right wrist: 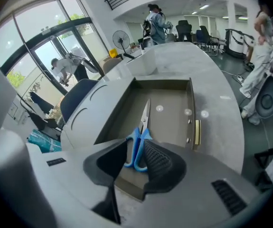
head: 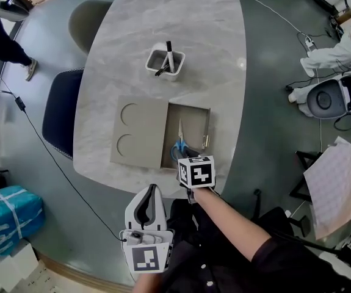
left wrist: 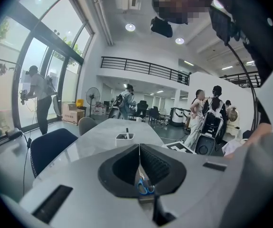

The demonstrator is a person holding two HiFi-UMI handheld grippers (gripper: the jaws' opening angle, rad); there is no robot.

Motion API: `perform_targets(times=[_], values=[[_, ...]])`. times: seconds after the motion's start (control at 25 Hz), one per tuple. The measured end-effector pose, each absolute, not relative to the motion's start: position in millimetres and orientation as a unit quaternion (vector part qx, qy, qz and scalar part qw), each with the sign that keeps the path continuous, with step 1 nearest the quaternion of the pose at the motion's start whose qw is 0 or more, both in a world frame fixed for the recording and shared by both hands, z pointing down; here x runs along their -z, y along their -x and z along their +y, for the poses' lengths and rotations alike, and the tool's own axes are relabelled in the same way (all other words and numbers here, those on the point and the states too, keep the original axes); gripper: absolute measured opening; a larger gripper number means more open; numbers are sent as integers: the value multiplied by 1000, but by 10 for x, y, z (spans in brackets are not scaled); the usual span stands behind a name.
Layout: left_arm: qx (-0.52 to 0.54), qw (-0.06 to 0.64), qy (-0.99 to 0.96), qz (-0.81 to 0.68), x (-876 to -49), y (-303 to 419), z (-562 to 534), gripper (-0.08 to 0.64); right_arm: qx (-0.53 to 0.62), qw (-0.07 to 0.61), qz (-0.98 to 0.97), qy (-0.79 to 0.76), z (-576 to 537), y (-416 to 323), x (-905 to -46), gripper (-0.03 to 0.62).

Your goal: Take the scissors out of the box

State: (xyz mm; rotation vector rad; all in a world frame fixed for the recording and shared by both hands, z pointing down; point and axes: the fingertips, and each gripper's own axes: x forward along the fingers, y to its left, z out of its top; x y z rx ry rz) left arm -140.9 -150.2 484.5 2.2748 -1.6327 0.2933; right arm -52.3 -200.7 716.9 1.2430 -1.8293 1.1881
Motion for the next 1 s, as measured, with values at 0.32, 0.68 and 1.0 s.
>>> perform_targets(times=[0.32, 0.68, 1.0], values=[[-105, 167, -798, -570, -4984, 1456, -1750, 17, -466, 358, -651, -480, -2049, 596, -7364, 152], [-103, 168, -798, -570, -5022, 1509, -1924, 17, -422, 406, -630, -510, -2037, 573, -7380, 89], [-102, 166, -797, -572, -5004, 1535, -1930, 17, -434, 392, -634, -506, -2056, 545, -7382, 83]])
